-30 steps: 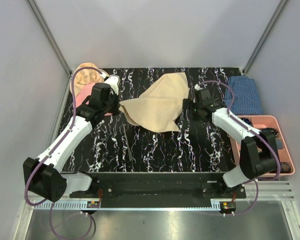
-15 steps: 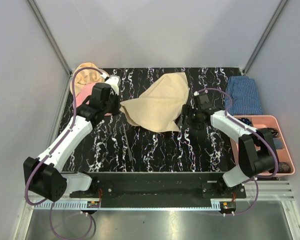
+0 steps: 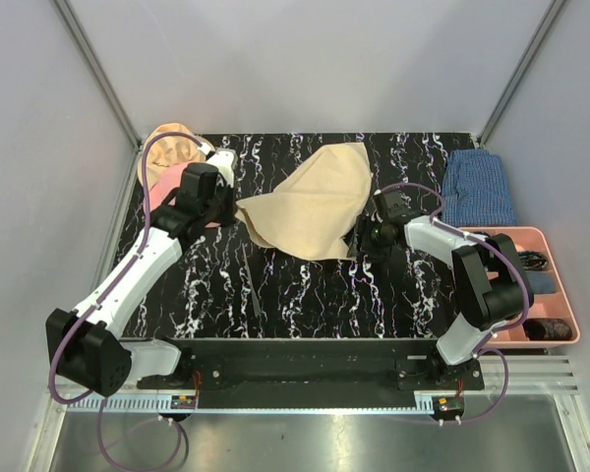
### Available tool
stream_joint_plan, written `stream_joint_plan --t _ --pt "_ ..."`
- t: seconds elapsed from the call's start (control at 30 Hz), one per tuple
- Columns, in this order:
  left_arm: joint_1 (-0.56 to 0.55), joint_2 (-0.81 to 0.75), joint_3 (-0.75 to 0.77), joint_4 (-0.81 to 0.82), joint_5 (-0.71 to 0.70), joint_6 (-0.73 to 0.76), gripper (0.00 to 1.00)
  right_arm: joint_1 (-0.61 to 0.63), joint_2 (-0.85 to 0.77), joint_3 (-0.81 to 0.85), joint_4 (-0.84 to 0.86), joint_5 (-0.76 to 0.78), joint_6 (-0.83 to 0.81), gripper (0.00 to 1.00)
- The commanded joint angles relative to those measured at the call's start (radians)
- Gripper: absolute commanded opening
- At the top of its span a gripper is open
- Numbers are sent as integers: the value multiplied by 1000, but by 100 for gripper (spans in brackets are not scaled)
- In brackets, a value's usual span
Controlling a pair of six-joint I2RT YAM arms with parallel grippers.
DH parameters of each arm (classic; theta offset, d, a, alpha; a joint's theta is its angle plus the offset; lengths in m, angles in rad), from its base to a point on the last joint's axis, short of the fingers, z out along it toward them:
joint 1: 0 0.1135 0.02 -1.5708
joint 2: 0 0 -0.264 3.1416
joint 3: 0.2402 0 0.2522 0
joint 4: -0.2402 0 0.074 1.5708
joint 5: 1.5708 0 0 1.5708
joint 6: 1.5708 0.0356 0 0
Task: Fold the napkin, place the utensils inside, and roll it up
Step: Move the napkin to the centre of the board
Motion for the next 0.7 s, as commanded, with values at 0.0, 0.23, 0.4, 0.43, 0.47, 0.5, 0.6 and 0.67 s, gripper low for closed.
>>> stream_joint_plan --t 0.0,0.23,0.4,0.43,0.47,0.5,0.6,0.67 --pt "5 -14 45 14 12 6 0 3 7 26 31 -20 -4 63" --pt "5 -9 46 14 26 4 0 24 38 33 29 -20 -1 57" --pt "5 -18 46 13 11 9 0 44 62 53 19 10 -1 56" --pt "5 -23 46 13 11 7 0 49 64 55 11 16 -1 56" --pt "5 -23 46 13 12 6 0 50 65 53 9 27 4 54" --pt "5 -23 45 14 12 6 0 50 65 50 8 33 2 53" --pt "5 -18 46 13 14 7 0 53 81 53 0 41 1 48" --pt "5 -20 46 13 14 7 0 53 93 56 -3 26 -2 45"
